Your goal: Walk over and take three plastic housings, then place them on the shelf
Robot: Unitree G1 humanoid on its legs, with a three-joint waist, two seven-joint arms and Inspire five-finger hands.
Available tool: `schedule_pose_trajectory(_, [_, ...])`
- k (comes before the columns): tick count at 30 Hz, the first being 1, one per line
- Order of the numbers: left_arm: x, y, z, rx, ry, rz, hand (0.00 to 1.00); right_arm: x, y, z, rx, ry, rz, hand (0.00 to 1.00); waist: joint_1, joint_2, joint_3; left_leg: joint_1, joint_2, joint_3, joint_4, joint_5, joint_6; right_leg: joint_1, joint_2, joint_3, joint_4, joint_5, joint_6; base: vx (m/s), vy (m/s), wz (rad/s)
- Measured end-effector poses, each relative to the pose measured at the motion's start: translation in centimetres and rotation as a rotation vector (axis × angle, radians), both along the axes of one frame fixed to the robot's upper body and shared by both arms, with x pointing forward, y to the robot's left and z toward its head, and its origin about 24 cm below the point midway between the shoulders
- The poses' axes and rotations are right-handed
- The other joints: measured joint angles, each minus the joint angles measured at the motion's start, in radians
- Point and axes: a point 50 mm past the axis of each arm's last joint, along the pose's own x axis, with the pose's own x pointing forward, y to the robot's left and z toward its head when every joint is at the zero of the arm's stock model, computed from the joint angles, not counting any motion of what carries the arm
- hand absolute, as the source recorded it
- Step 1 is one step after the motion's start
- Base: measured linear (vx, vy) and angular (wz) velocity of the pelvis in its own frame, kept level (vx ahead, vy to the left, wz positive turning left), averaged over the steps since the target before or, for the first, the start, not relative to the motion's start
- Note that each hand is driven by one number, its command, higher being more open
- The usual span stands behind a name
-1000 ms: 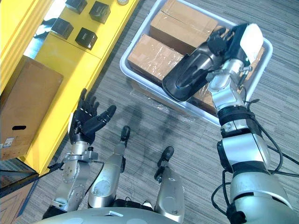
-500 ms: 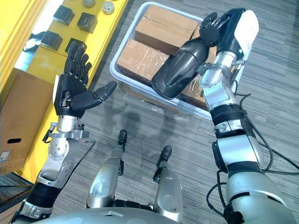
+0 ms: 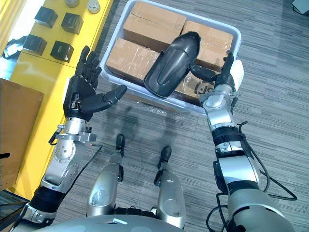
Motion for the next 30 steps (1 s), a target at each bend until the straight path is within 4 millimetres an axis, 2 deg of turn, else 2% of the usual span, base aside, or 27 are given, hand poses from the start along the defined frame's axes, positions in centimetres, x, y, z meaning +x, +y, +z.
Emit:
schedule_pose_trajectory(8, [-0.2,-1.4,-0.4,0.008,0.014,-0.077,1.0,0.2,0.7,-0.1,0.01,0.013,0.038,1.0,0.0,0.0,0.0,0.001,-0.004,-0.001,0.0,0.001,0.001,0.0,-0.009,0.004,0.007,-0.001,0.0,0.0,-0.008,0.01])
schedule_pose_trajectory(13, [-0.1,-1.5,-0.6,0.005,0.034,-0.076,1.0,0.5,1.8,-0.8,0.012,0.055,0.097,1.0,-0.005,0.0,0.0,0.002,-0.008,-0.001,0.0,0.001,0.002,0.0,-0.015,0.003,0.01,-0.001,0.001,0.0,0.0,0.0])
schedule_pose_trajectory(19, [0.3,-2.0,-1.6,-0.003,0.08,-0.079,1.0,0.7,2.6,-3.2,0.018,0.219,0.134,1.0,-0.003,0.002,-0.001,0.001,-0.018,-0.008,0.0,-0.002,0.011,-0.001,-0.025,-0.008,0.019,-0.004,0.004,-0.01,-0.021,0.04])
schedule_pose_trajectory(25, [0.6,-3.0,-2.0,-0.002,0.11,-0.105,1.0,1.1,2.2,-3.2,-0.019,0.265,0.113,1.0,-0.002,0.006,-0.001,-0.013,-0.028,-0.025,0.0,-0.002,0.011,-0.007,-0.037,-0.023,0.027,-0.007,0.008,-0.01,-0.016,0.1])
schedule_pose_trajectory(27, [0.7,-3.2,-2.1,-0.012,0.115,-0.112,1.0,1.4,1.8,-2.8,-0.044,0.283,0.097,1.0,-0.001,0.016,-0.001,-0.014,-0.034,-0.031,0.0,-0.001,0.013,-0.01,-0.049,-0.031,0.038,-0.012,0.01,-0.01,-0.014,0.09])
schedule_pose_trajectory(28, [0.7,-3.4,-2.1,-0.014,0.118,-0.116,1.0,1.4,1.5,-2.7,-0.053,0.288,0.089,0.0,-0.001,0.021,-0.001,-0.014,-0.036,-0.033,0.0,0.0,0.013,-0.01,-0.051,-0.032,0.041,-0.014,0.011,0.0,-0.023,0.13])
schedule_pose_trajectory(30, [0.8,-3.7,-2.3,-0.016,0.128,-0.126,1.0,1.4,0.9,-2.3,-0.066,0.303,0.06,0.0,0.003,0.042,-0.004,-0.017,-0.042,-0.038,0.0,0.001,0.015,-0.009,-0.054,-0.039,0.044,-0.015,0.012,0.0,-0.03,0.09])
